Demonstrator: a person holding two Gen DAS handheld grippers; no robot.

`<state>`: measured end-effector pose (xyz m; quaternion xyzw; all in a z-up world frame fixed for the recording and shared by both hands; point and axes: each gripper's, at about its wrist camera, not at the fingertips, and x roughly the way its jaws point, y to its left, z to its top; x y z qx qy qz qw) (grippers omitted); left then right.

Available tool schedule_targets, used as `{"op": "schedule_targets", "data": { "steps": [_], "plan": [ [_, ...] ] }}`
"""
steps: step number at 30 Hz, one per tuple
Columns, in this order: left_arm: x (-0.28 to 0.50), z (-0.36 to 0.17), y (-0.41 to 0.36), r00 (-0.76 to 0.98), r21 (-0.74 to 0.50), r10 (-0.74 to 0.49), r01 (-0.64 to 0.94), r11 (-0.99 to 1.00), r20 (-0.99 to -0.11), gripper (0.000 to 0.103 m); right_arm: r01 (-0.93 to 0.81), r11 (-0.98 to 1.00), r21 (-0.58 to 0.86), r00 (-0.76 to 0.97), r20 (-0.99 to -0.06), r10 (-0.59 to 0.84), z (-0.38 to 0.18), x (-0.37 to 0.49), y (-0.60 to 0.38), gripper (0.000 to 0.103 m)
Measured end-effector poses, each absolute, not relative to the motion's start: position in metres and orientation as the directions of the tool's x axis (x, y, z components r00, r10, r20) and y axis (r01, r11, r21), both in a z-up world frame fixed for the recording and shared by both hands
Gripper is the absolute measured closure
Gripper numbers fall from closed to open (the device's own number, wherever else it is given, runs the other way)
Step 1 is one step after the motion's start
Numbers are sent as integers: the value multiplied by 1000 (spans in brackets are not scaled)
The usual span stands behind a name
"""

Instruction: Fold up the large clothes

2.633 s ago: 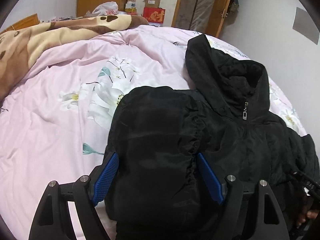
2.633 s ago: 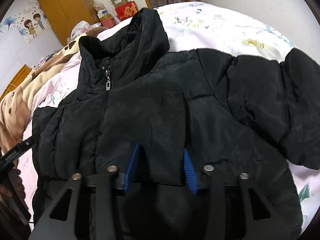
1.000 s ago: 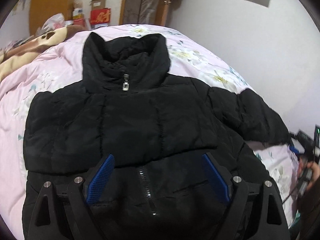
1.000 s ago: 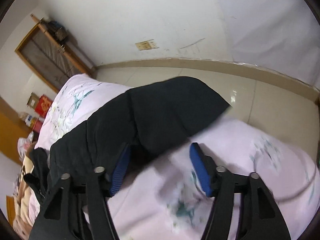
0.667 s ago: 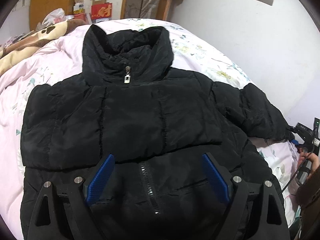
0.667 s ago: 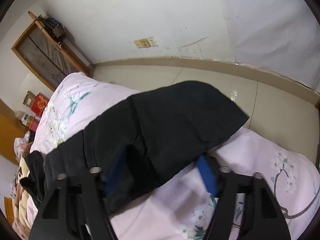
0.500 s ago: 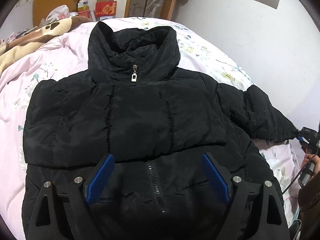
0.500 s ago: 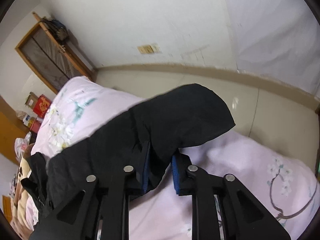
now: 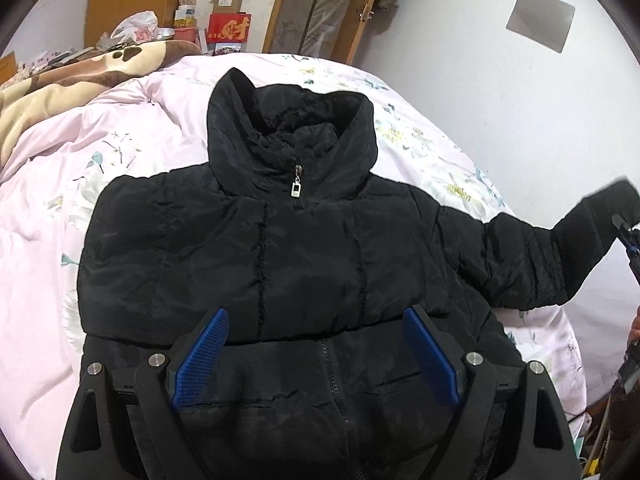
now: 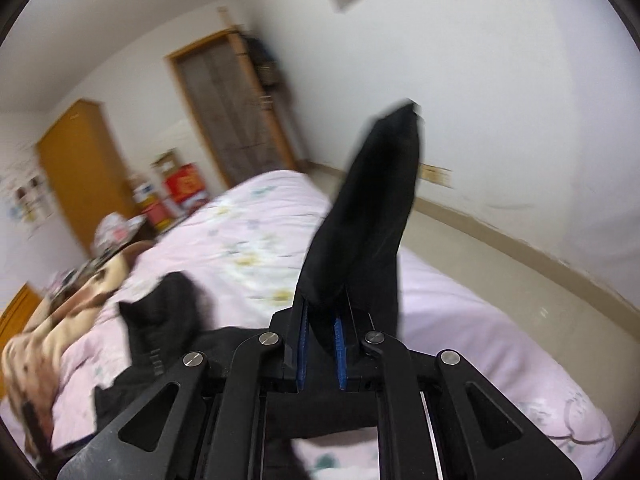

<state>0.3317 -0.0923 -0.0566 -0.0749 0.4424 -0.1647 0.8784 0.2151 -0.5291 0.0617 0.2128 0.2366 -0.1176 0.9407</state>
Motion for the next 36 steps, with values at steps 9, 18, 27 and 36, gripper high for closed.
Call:
{"op": "schedule_targets", "data": {
  "steps": [9,18,27,36],
  "plan": [
    [338,-40,-50,571,-373,-408,185,909,-712,14,-2,951,308,856,-492,161,70,264,-409,92],
    [349,-34,3,593,-441,-426,130,888,-684,14,-183,927,328,753,-559,347,32,316,-300,92],
    [391,-60,1,476,-608,-590,136,782,-652,14,-206,917,340,611,-687,392,-43,331,-260,92],
    [421,-106,-22,379,-660,-616,17,751,-691,13,-222,894,389,514,-733,446,-75,324,-259,82]
  ]
}}
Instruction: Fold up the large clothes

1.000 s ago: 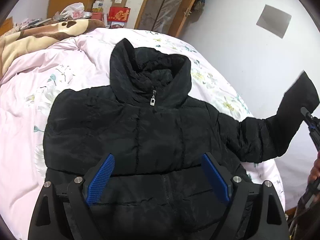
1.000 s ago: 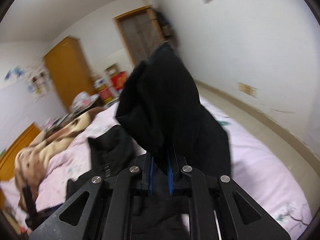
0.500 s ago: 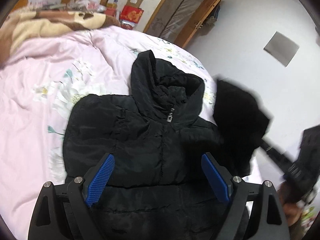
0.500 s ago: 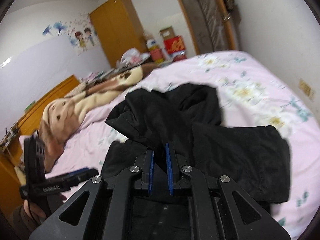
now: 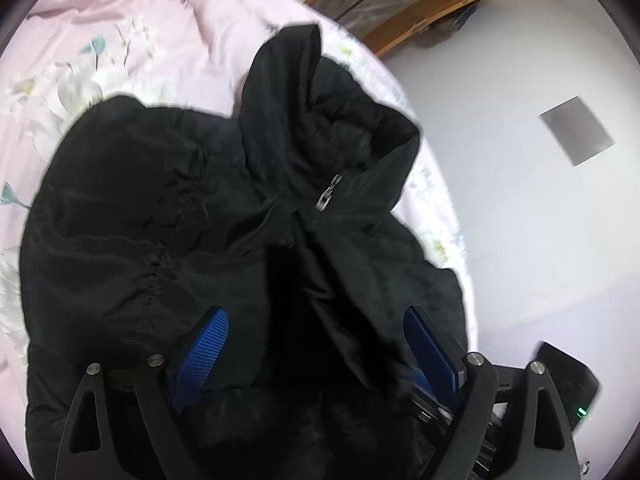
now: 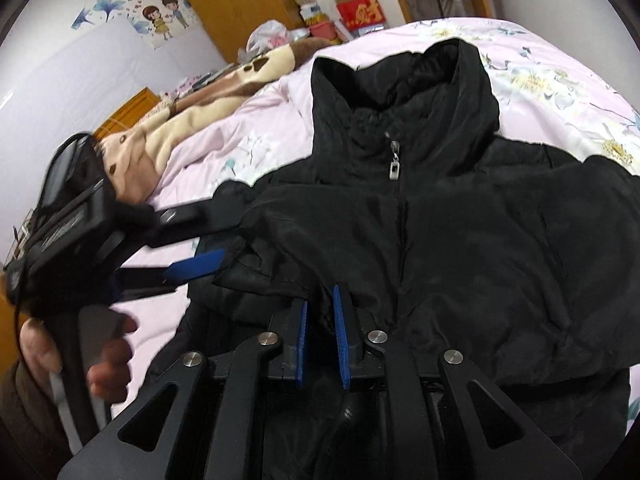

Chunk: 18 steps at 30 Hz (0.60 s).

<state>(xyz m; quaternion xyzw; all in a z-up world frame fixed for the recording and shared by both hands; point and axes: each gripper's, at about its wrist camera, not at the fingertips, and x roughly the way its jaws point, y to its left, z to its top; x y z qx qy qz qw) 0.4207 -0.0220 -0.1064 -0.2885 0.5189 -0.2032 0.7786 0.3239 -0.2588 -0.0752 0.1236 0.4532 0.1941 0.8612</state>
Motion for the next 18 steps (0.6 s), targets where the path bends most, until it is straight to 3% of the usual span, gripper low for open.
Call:
{"op": "schedule_targets", "data": {
  "steps": [5,11,12,13,14,15,16,18],
  "plan": [
    [427,-124,-33,344,-671,-617,-56,739,-708,14,-204,892,404,534,-717,447,-63,307,-286,62],
    [424,-126,-50,350,-600,-543,-73,797,-764,18,-90,915,392,586,-722,367,-50,282,-336,61],
    [422,-126,-52,353,-593,-536,-70,802,-767,26,-68,916,396,594,-722,356,-49,278,-345,61],
    [422,-125,-55,358,-585,-529,-62,808,-769,43,-45,918,393,600,-725,339,-48,275,-351,61],
    [421,-125,-57,357,-573,-519,-60,817,-777,53,-28,921,389,604,-728,326,-48,274,-356,61],
    [421,-125,-58,354,-561,-509,-57,826,-785,74,-14,922,388,608,-729,316,-47,271,-361,61],
    [421,-124,-60,350,-553,-504,-50,832,-790,85,-6,921,390,609,-729,312,-47,270,-365,61],
    [417,-116,-58,374,-558,-509,-25,830,-775,91,15,921,390,609,-734,300,-46,268,-370,61]
  ]
}}
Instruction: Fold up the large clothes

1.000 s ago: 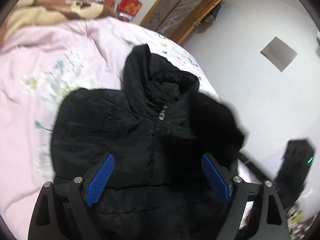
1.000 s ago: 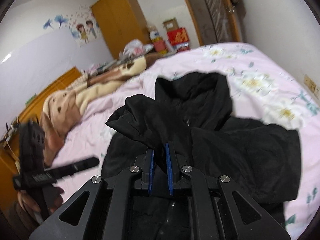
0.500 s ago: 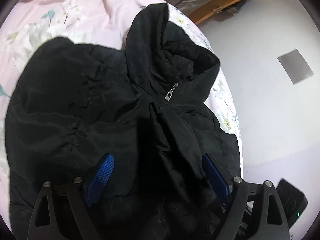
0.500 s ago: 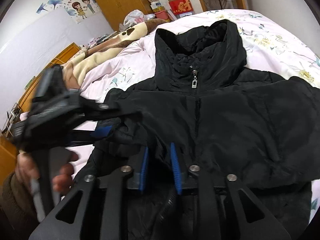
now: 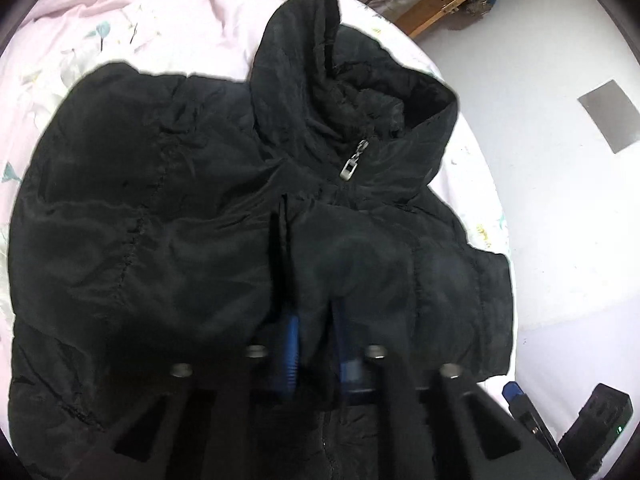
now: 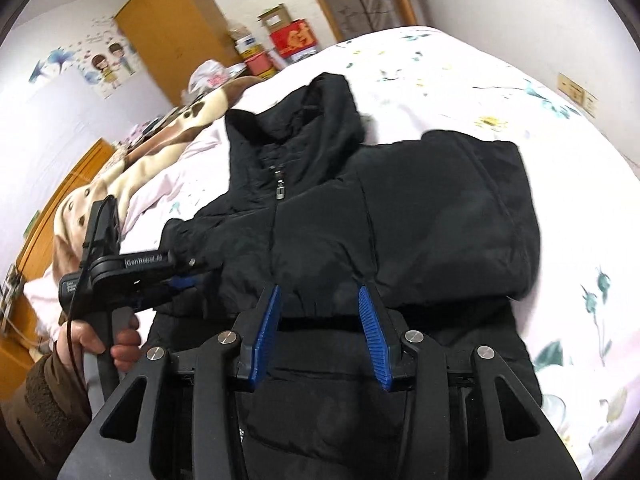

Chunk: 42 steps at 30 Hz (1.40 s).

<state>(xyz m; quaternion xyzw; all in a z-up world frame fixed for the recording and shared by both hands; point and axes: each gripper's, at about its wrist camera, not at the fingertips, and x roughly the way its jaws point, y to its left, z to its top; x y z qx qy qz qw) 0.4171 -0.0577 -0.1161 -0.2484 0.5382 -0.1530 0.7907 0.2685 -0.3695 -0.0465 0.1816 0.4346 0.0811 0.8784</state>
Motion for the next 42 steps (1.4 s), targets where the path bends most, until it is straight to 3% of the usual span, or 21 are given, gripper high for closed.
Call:
{"op": "schedule_targets", "data": {
  "steps": [8,14,31,42],
  "plan": [
    [411,-64,-23,499,-535,-482,44,844,-720,92,16,925,380,640,-715,283,-34,268,-372,61],
    [414,-60,2,531,-482,-421,27,876,-735,92,14,930,367,648,-712,271,-31,277,-367,61],
    [419,-123,42,487,-387,-295,-97,917,-822,91,79,976,204,600,-791,117,-71,327,-370,61],
    [431,-152,29,460,-343,-278,-62,937,-843,86,108,978,176,518,-850,95,-121,347,-380,61]
  ]
}}
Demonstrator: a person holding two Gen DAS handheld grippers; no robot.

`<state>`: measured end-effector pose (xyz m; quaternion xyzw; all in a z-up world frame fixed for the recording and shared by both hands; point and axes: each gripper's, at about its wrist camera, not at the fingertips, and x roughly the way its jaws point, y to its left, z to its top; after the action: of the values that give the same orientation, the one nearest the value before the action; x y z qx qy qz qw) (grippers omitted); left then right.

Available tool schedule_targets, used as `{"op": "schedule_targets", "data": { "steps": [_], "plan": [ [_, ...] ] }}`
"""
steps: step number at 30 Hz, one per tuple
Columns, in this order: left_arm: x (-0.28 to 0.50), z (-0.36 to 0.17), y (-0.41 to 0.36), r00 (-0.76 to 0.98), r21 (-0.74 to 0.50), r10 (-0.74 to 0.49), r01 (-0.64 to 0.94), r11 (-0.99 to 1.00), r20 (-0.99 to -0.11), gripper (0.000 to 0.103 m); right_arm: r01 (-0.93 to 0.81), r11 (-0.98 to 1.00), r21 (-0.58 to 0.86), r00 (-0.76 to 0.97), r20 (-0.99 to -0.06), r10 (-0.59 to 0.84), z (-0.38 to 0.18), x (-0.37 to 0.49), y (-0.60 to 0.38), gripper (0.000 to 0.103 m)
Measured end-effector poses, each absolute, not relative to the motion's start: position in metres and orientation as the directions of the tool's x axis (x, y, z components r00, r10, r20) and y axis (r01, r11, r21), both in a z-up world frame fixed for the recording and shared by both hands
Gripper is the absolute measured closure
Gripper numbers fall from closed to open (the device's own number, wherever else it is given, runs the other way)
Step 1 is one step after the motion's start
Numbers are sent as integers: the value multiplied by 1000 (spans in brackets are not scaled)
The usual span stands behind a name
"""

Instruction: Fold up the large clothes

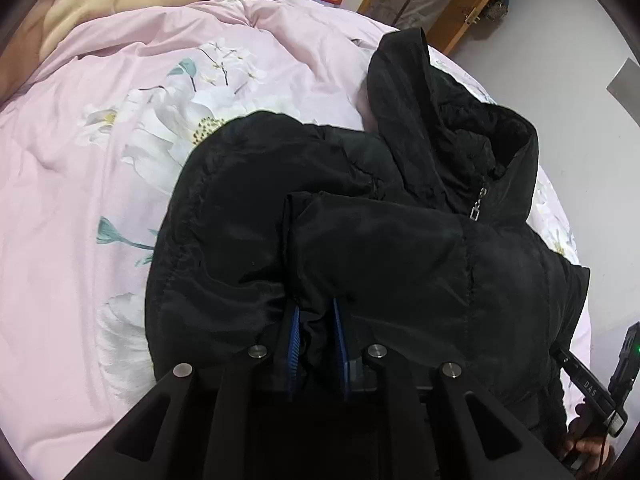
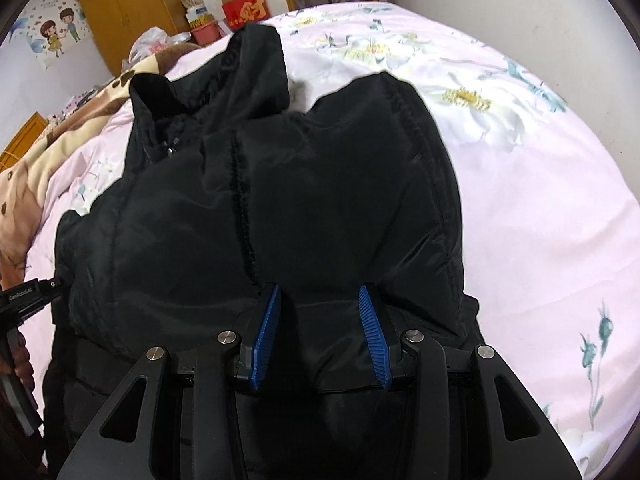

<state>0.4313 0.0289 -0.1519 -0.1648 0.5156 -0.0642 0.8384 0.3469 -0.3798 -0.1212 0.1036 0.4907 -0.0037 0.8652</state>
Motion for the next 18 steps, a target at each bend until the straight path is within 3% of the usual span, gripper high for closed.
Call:
{"op": "schedule_targets", "data": {
  "steps": [11,14,18],
  "plan": [
    [437,-152,27,434,-370,-303,-76,926,-848,85,107,977,185,515,-851,105,-111,346,-383,61],
    [435,-138,33,443,-377,-304,-85,922,-843,75,62,977,206,611,-781,126,-77,337,-382,61],
    [425,-99,32,548,-329,-243,-62,942,-800,73,93,981,169,690,-722,59,-44,338,-389,61]
  ]
}}
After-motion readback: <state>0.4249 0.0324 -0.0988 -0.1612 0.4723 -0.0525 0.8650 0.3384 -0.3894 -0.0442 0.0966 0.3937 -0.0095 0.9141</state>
